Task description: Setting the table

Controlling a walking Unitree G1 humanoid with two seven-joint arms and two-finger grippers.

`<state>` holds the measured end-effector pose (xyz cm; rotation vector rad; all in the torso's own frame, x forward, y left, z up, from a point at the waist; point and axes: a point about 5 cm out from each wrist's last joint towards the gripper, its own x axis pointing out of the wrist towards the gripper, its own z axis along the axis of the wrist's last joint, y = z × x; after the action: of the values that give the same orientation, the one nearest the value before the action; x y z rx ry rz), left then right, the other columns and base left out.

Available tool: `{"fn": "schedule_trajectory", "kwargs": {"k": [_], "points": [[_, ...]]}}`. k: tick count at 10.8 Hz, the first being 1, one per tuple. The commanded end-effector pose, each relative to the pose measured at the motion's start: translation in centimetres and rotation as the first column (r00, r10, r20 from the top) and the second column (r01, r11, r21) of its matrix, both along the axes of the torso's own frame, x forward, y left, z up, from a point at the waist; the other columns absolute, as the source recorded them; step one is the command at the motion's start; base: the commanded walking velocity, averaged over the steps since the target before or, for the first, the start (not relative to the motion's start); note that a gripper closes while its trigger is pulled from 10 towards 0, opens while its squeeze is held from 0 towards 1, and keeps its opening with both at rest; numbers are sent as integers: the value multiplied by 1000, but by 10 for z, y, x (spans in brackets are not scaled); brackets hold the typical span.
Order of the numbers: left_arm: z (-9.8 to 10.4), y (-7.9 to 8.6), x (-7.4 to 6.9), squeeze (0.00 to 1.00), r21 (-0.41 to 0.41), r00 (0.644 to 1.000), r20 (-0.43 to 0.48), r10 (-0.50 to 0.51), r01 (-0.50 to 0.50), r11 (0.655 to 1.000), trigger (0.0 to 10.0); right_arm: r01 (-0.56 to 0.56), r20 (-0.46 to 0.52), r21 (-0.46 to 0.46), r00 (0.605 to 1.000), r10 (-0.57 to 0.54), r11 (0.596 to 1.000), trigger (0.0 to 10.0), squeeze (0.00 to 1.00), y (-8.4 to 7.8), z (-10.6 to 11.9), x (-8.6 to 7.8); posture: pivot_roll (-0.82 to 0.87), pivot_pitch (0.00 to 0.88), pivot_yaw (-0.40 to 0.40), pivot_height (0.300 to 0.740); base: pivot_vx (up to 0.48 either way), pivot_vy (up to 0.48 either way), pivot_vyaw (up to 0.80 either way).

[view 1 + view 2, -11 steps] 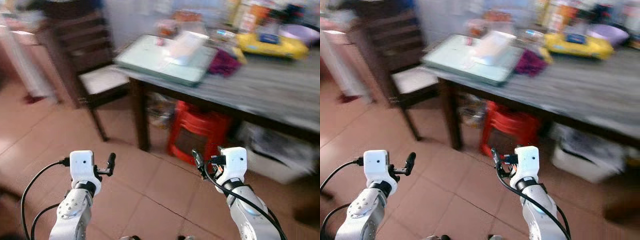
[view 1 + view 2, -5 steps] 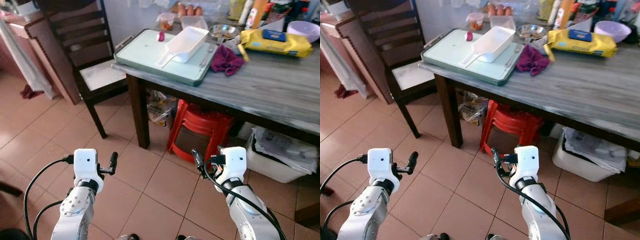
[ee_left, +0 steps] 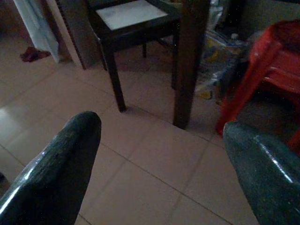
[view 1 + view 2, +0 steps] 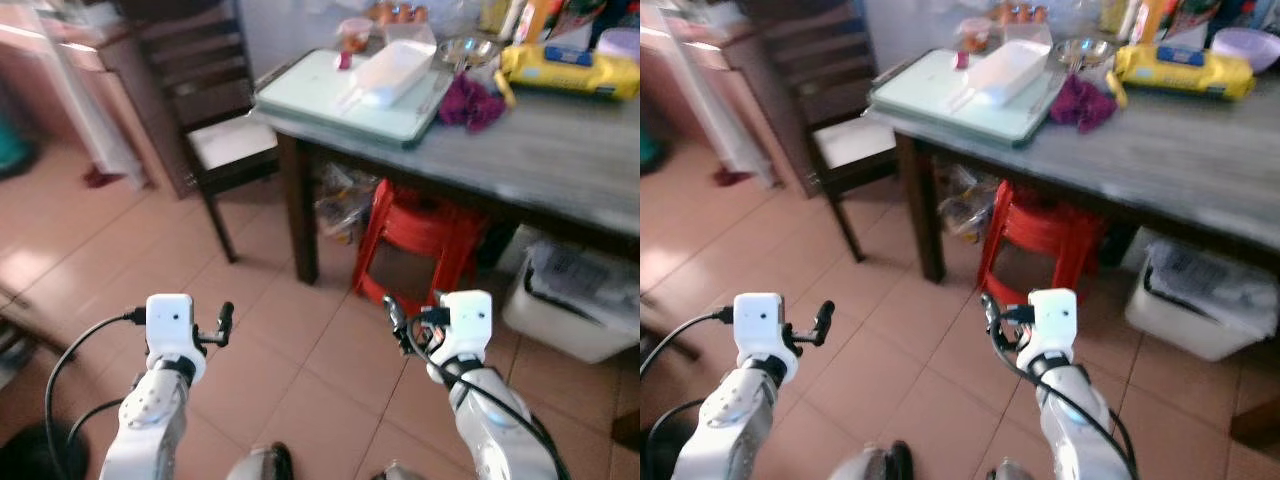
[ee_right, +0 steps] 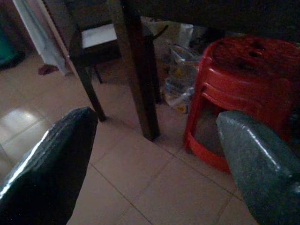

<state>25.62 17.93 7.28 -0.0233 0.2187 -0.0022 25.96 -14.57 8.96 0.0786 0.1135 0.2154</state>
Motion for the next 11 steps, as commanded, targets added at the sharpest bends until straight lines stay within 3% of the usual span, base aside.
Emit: {"fn": "schedule_trajectory", "kwargs": {"k": [1, 4, 8, 11], "points": [[3, 3, 1, 0, 14, 1000, 5, 7, -7, 1000, 10000, 24, -13, 12, 1000, -23, 1000, 10000, 0, -4, -2, -1, -32, 137, 45, 740, -319, 0, 0], [2, 3, 2, 0, 22, 1000, -5, -5, 5, 1000, 10000, 79, -34, 19, 996, -79, 997, 10000, 0, -9, -5, 2, -31, 130, 50, 740, -90, 0, 0], [10, 2, 1, 0, -34, 996, 50, -76, 78, 996, 10000, 101, -29, 10, 994, -101, 995, 10000, 0, -12, -4, 2, -36, 127, 53, 740, 0, 0, 0], [11, 0, 2, 0, -48, 995, 55, -89, 91, 995, 10000, 96, -29, 3, 995, -96, 995, 10000, 0, -12, -4, 5, -34, 123, 51, 740, 0, -87, -583]]}}
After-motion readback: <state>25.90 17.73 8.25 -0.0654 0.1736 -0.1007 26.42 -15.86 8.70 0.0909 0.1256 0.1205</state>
